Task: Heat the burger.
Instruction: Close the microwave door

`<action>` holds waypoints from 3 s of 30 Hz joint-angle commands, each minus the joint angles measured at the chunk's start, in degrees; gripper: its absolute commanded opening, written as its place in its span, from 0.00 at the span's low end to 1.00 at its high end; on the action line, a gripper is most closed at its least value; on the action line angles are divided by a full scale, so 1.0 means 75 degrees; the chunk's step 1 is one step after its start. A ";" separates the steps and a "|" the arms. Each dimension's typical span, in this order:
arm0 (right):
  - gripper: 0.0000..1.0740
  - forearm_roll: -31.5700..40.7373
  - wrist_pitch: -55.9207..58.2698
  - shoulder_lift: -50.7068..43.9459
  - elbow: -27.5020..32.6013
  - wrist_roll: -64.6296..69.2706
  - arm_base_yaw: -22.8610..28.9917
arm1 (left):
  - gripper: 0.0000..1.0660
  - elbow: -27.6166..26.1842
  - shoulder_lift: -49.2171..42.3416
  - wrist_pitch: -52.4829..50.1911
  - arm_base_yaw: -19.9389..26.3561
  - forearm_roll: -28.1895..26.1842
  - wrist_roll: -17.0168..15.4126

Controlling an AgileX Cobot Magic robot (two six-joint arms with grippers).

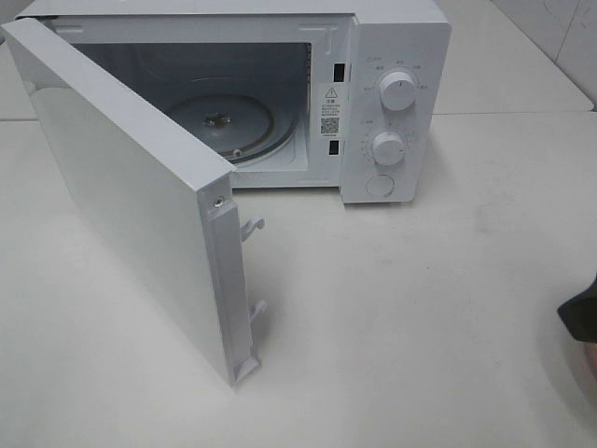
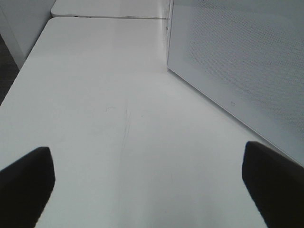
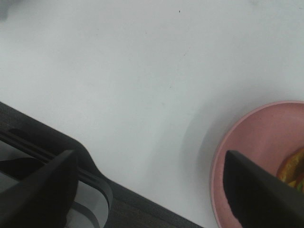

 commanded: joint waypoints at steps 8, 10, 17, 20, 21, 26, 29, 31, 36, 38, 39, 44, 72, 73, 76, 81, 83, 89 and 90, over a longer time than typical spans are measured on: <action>0.72 0.0115 0.1138 -0.2093 -0.0191 -0.0092 -0.0053 | 0.94 0.0023 -0.0145 -0.0099 0.0015 -0.0031 -0.0061; 0.71 0.0115 0.1161 -0.2231 -0.0183 -0.0092 -0.0053 | 0.94 0.0023 -0.0145 -0.0099 0.0015 -0.0031 -0.0061; 0.71 0.0374 0.1154 -0.3323 0.0206 -0.0138 -0.0840 | 0.94 0.0023 -0.0145 -0.0099 0.0015 -0.0031 -0.0061; 0.71 0.0405 0.1154 -0.3766 0.0367 -0.0153 -0.1337 | 0.94 0.0023 -0.0145 -0.0099 0.0015 -0.0031 -0.0061; 0.71 0.0405 0.1108 -0.4095 0.0466 -0.0191 -0.1696 | 0.94 0.0023 -0.0145 -0.0099 0.0015 -0.0031 -0.0061; 0.71 0.0527 0.1100 -0.4714 0.0749 -0.0260 -0.2170 | 0.94 0.0023 -0.0145 -0.0099 0.0015 -0.0031 -0.0061; 0.71 0.0817 0.0749 -0.5317 0.1146 -0.0260 -0.2605 | 0.94 0.0023 -0.0145 -0.0099 0.0015 -0.0031 -0.0061; 0.71 0.0879 0.0756 -0.5462 0.1154 -0.0306 -0.2712 | 0.94 0.0023 -0.0145 -0.0099 0.0015 -0.0031 -0.0061; 0.71 0.0947 0.0756 -0.6058 0.1146 -0.0405 -0.3063 | 0.94 0.0023 -0.0145 -0.0099 0.0015 -0.0031 -0.0061; 0.71 0.0978 0.0749 -0.6303 0.1146 -0.0512 -0.3155 | 0.94 0.0023 -0.0145 -0.0099 0.0015 -0.0031 -0.0061; 0.71 0.1008 0.0749 -0.6562 0.1154 -0.0611 -0.3163 | 0.94 0.0023 -0.0145 -0.0099 0.0015 -0.0031 -0.0061; 0.71 0.1092 0.0749 -0.6784 0.1169 -0.0741 -0.3163 | 0.94 0.0023 -0.0145 -0.0099 0.0015 -0.0031 -0.0061; 0.71 0.1092 0.0749 -0.6784 0.1169 -0.0764 -0.3163 | 0.94 0.0023 -0.0138 -0.0099 0.0015 -0.0031 -0.0061; 0.71 0.1092 0.0749 -0.6784 0.1169 -0.0764 -0.3163 | 0.94 0.0023 -0.0138 -0.0099 0.0015 -0.0031 -0.0061; 0.71 0.1092 0.0749 -0.6784 0.1169 -0.0764 -0.3163 | 0.94 0.0023 -0.0138 -0.0099 0.0015 -0.0031 -0.0061; 0.71 0.1092 0.0749 -0.6784 0.1169 -0.0764 -0.3163 | 0.94 0.0023 -0.0138 -0.0099 0.0015 -0.0031 -0.0061; 0.70 0.1092 0.0749 -0.6784 0.1169 -0.0764 -0.3163 | 0.94 0.0023 -0.0138 -0.0099 0.0015 -0.0031 -0.0061; 0.70 0.1092 0.0749 -0.6784 0.1169 -0.0764 -0.3163 | 0.94 0.0023 -0.0138 -0.0099 0.0015 -0.0069 -0.0061; 0.70 0.1092 0.0749 -0.6784 0.1169 -0.0764 -0.3163 | 0.94 0.0023 -0.0138 -0.0099 0.0015 -0.0031 -0.0061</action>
